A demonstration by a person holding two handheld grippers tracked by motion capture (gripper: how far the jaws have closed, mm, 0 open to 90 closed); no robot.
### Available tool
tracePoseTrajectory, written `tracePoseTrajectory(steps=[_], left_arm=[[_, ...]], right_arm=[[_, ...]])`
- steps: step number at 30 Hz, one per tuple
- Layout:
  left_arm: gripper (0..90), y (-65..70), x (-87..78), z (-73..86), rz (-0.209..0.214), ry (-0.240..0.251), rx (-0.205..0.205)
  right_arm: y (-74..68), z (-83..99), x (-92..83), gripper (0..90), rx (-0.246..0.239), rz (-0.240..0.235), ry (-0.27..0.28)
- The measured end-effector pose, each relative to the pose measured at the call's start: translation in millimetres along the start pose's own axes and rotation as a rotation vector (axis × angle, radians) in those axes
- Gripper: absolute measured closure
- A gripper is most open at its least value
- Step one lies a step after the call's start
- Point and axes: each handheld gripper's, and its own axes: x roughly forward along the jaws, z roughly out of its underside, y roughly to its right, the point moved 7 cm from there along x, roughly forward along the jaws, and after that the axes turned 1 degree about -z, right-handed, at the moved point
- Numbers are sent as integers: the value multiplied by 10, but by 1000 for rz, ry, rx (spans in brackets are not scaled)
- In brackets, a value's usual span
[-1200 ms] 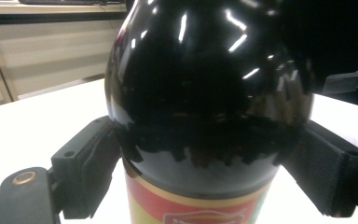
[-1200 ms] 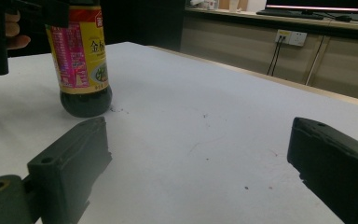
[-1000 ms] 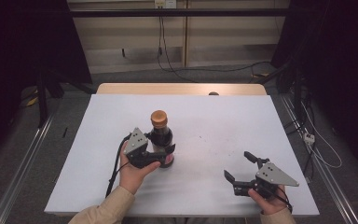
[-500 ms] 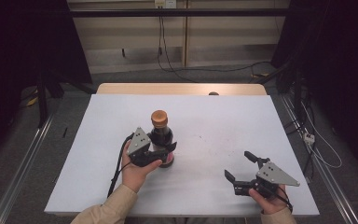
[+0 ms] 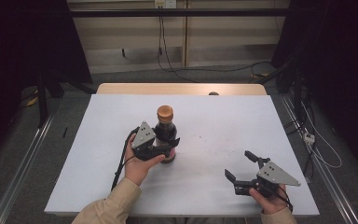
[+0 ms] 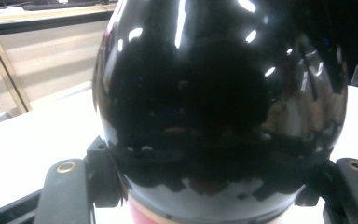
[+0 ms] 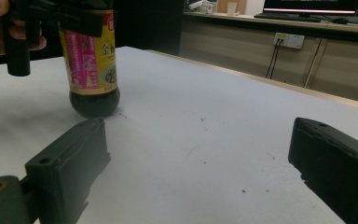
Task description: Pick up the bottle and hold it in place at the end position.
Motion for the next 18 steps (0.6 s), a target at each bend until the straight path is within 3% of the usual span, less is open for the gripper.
tracePoseTrajectory(steps=[8,18], left_arm=[[303,-85,108,-72,6,0,5],[303,-138,273,-114,24,-6,-16]], right_arm=[[-16,-4,4,44,-15,0,-4],[0,-8,-3,43,-11,0,1]])
